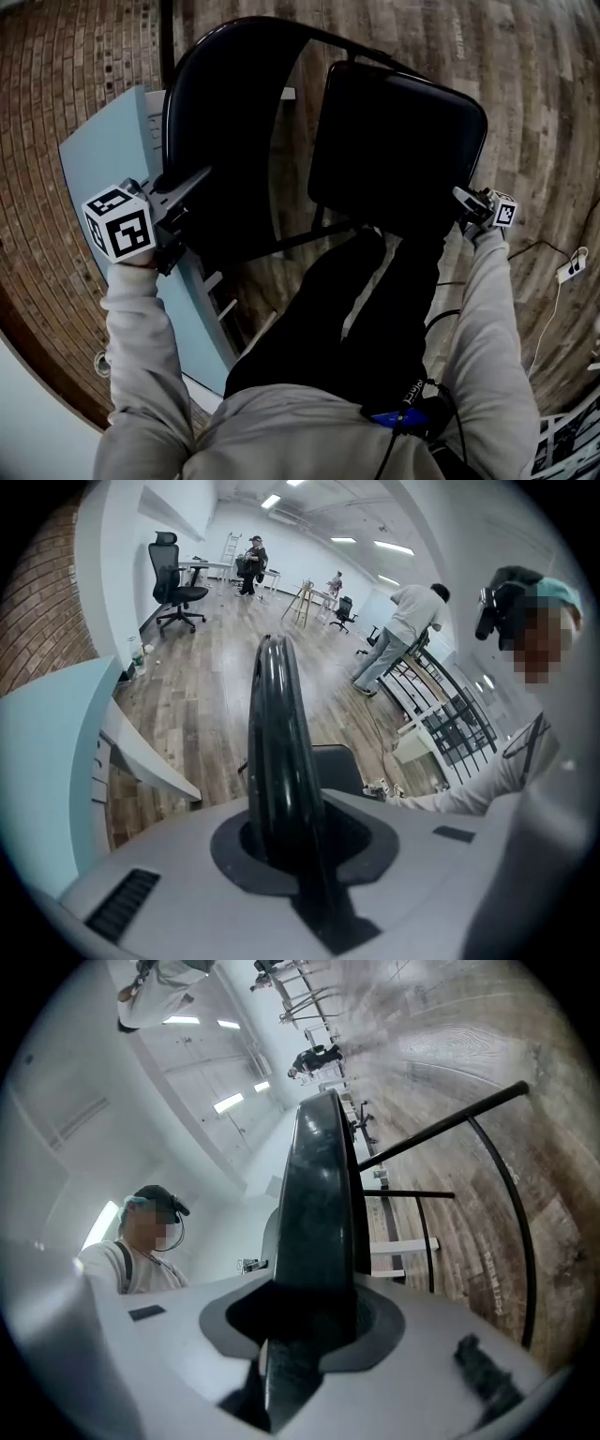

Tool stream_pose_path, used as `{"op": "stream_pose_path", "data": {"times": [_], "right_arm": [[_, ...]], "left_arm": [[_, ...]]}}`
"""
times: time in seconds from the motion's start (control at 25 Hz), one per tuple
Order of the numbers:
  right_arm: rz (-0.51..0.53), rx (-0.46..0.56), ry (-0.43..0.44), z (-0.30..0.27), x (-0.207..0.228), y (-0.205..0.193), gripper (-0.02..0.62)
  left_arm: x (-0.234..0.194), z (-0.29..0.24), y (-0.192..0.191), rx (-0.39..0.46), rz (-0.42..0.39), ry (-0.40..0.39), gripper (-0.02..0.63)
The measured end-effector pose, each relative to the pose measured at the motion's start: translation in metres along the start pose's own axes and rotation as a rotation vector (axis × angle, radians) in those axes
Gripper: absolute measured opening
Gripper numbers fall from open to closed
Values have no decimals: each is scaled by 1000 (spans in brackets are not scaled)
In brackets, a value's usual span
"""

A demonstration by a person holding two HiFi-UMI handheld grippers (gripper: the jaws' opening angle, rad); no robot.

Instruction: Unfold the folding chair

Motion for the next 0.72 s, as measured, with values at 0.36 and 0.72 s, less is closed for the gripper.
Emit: {"op": "stream_pose_path", "data": {"times": [0.36, 0.72], "right_arm": [[-2, -14, 38, 6, 3, -7, 126], [-2, -44, 7, 11, 0, -3, 162]], "left_arm": [[-12, -1, -13, 15, 18, -2, 81], [-8, 2, -16, 116, -23, 51, 114]]}}
Point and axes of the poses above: the fingertips, and each gripper's own axes: z backward along the fingers, x to its right, y out of its top, the point moved 8 cm from there along z, backward along the fingers, and after that the axes turned 11 degrees about y, right-handed, at the moved point
